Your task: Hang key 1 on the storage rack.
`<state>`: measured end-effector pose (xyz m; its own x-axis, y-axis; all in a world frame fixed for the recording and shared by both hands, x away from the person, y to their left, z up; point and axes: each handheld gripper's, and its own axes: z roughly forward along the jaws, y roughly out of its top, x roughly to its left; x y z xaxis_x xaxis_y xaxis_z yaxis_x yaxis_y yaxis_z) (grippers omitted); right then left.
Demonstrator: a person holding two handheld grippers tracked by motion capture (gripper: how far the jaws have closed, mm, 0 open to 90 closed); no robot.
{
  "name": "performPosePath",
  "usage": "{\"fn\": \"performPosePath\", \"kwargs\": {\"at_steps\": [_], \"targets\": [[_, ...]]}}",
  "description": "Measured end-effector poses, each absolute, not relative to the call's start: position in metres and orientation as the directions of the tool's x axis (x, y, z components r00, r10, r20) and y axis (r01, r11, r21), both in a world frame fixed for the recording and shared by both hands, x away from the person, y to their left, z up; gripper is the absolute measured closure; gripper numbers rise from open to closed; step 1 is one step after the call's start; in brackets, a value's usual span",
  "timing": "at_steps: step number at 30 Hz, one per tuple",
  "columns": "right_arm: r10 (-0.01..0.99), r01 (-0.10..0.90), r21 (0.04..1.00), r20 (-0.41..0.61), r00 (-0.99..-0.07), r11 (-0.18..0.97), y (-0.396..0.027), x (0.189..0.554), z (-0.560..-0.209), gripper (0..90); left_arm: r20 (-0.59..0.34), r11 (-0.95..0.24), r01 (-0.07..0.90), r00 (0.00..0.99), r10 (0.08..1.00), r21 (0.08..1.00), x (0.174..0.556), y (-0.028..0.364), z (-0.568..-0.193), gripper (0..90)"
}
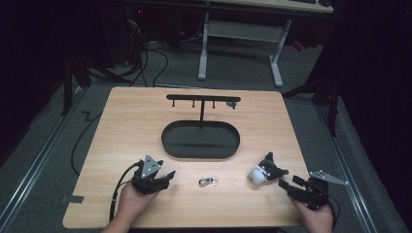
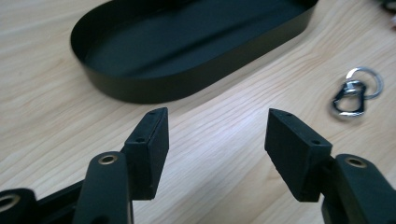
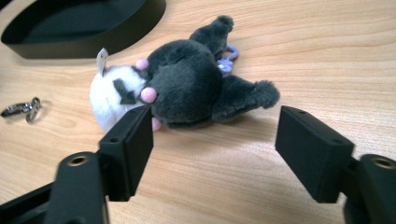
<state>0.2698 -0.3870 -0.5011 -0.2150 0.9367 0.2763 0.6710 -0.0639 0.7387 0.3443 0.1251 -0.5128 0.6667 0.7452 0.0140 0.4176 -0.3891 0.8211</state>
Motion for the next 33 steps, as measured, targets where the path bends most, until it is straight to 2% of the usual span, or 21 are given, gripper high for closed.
{"fn": "performPosePath", "kwargs": {"at_steps": [3, 11, 24, 29, 33], "targets": [[0.944, 0.66, 0.75, 0.245, -0.223, -0.039, -0.386, 0.269, -0.501, 30.9, 0.003, -0.379, 0.429, 0.658, 0.753, 0.82, 0.347, 0.129, -0.514, 40.0], [0.954, 0.627, 0.774, 0.123, -0.275, 0.081, -0.378, 0.269, -0.505, 42.8, -0.001, -0.378, 0.435, 0.656, 0.755, 0.817, 0.348, 0.131, -0.516, 39.5], [0.945, 0.617, 0.776, 0.09, -0.314, 0.131, -0.373, 0.269, -0.507, 56.9, 0.003, -0.383, 0.435, 0.658, 0.753, 0.815, 0.351, 0.149, -0.515, 39.5], [0.947, 0.625, 0.766, 0.071, -0.313, 0.15, -0.371, 0.27, -0.51, 69.5, 0.005, -0.367, 0.449, 0.628, 0.778, 0.815, 0.35, 0.16, -0.516, 40.1], [0.951, 0.612, 0.774, 0.041, -0.308, 0.164, -0.373, 0.271, -0.507, 90.0, 0.003, -0.355, 0.451, 0.616, 0.788, 0.819, 0.349, 0.164, -0.516, 39.4]]}}
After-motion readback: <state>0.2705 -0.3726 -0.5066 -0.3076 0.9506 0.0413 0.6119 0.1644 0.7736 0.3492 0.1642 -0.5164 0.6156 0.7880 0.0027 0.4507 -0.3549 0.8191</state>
